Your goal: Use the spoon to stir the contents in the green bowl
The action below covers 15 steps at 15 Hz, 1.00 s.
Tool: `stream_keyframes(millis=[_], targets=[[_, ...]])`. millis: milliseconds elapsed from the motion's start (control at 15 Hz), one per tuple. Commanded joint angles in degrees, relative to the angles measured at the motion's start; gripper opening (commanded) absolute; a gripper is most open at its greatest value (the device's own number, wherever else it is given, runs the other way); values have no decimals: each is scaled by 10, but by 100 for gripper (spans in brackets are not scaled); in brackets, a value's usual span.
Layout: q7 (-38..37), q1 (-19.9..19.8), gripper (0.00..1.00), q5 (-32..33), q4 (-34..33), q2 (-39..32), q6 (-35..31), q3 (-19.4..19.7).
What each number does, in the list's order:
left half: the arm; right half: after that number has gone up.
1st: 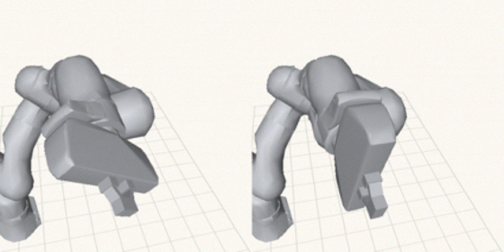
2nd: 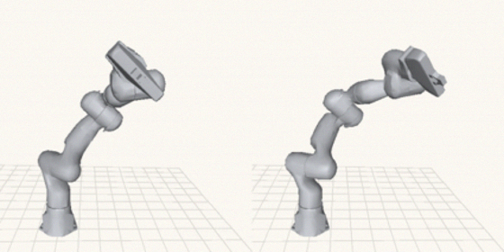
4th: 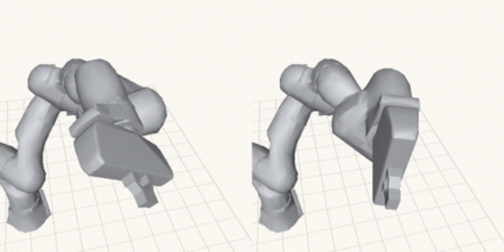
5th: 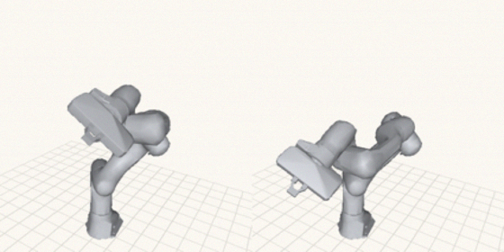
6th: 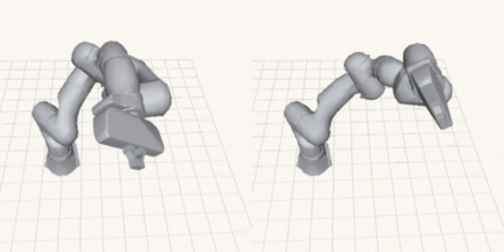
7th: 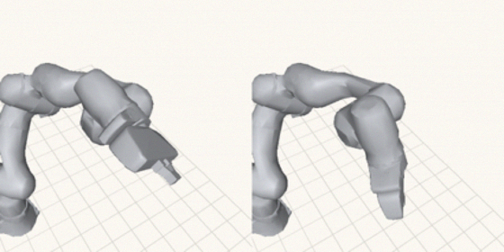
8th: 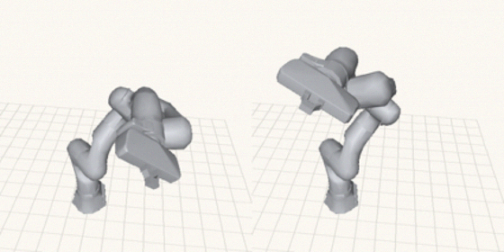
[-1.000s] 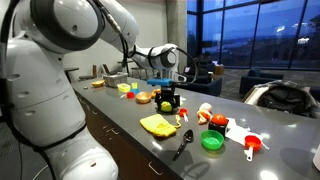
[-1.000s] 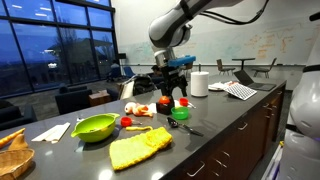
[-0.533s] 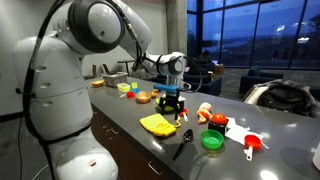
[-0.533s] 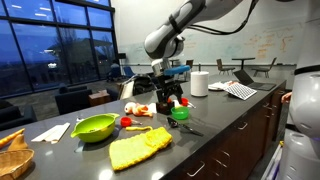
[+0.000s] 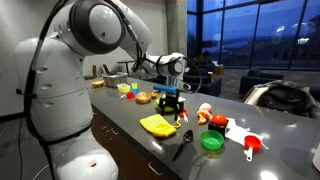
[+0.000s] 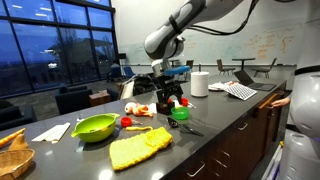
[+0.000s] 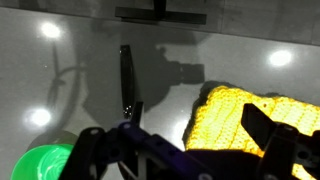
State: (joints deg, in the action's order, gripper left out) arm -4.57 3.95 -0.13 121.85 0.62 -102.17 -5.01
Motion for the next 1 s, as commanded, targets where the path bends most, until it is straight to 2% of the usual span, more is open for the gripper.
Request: stream_keyframes(millis=[0,400,933], targets=[[0,2,100,0,-1,0,1,2],[17,-4,100,-4,-1,-3,-8,8],[77,-26,100,-7,11,-18,-61,33]])
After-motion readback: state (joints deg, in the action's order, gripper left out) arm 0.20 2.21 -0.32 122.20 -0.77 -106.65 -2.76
